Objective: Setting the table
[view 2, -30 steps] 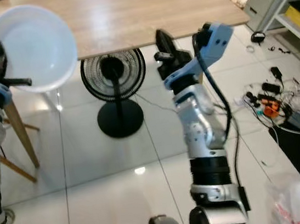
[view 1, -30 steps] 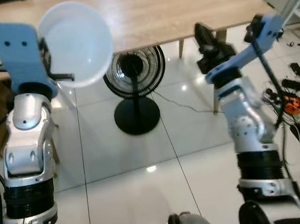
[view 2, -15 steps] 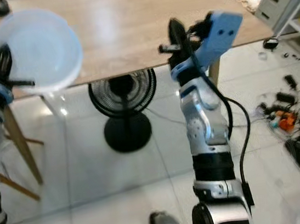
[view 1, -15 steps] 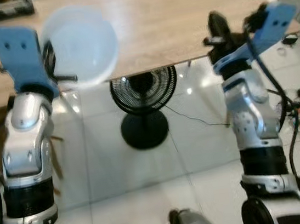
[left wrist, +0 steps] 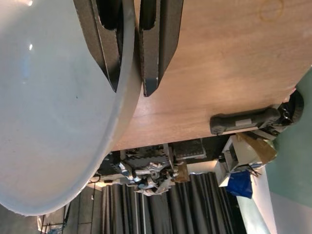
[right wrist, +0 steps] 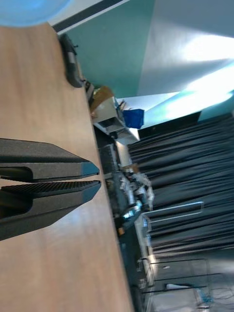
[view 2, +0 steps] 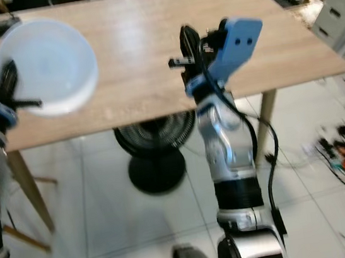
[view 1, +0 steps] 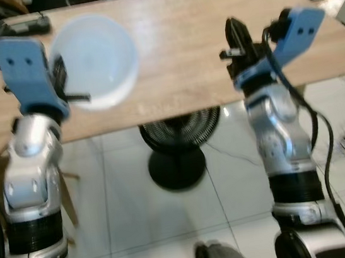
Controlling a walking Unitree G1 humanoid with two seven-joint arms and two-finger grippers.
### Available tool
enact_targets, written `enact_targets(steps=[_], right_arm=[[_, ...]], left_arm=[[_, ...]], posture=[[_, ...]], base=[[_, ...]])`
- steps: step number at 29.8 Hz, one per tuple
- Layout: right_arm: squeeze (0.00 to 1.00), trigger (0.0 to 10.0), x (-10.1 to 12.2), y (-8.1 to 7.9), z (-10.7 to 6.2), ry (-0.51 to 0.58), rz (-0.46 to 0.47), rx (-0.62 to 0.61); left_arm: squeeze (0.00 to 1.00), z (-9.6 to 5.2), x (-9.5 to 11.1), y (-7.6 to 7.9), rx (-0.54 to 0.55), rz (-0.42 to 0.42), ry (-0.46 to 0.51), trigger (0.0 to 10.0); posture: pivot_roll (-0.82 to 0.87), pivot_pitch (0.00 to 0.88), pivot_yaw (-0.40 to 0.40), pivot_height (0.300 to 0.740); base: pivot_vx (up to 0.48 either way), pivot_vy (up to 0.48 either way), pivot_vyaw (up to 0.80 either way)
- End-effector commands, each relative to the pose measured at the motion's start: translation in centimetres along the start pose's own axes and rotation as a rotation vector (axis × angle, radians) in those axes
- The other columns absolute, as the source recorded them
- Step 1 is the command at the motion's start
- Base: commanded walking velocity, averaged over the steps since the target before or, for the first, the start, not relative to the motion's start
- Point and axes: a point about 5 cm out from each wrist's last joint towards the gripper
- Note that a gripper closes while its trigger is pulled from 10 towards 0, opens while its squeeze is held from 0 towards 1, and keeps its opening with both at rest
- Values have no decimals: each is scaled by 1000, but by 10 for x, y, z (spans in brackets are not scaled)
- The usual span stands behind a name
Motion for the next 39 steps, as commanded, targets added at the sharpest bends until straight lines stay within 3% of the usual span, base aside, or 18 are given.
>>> enact_targets(steps=[1,9,13,15,20,23,31,39], right_arm=[[0,10000,-4,-4,-1,-9,0,12],[0,10000,-3,-3,-1,-9,-22,4],[0,10000,-2,7,-2,-6,-138,-30],[0,10000,-2,8,-2,-5,-149,-35],[0,10000,-4,13,-4,-12,-138,-58],[0,10000,-4,13,-4,-16,-132,-55],[0,10000,-4,11,-3,-9,-138,-49],[0,10000,-4,12,-4,-9,-138,-53]], left_arm=[[0,-3,-3,-4,12,3,-12,10000],[0,-5,-7,-2,2,-22,-32,10000],[0,-4,-11,2,-31,-88,-51,10000],[0,-4,-12,2,-36,-96,-51,10000],[0,-3,-11,5,-81,-184,-42,10000],[0,-3,-8,13,-187,-267,-27,10000],[0,-3,-3,15,-230,-336,-22,10000],[0,-8,-3,18,-266,-344,-21,10000]], posture=[[-4,17,32,740],[-9,23,28,740],[-12,28,27,740],[-12,28,27,740],[-13,32,27,740],[-15,35,25,740],[-16,37,25,740],[-12,38,25,740]], base=[[450,0,0],[450,0,0],[450,0,0],[450,0,0],[450,0,0],[447,0,0],[207,0,0],[0,0,0]])
Point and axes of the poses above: a point about 5 cm out from each wrist's last joint towards the gripper, its own z axis pointing out of the wrist towards the gripper, its own x axis along the axis of the wrist's last joint, y = z × x, and after that the axes turned 13 degrees about z, right-handed
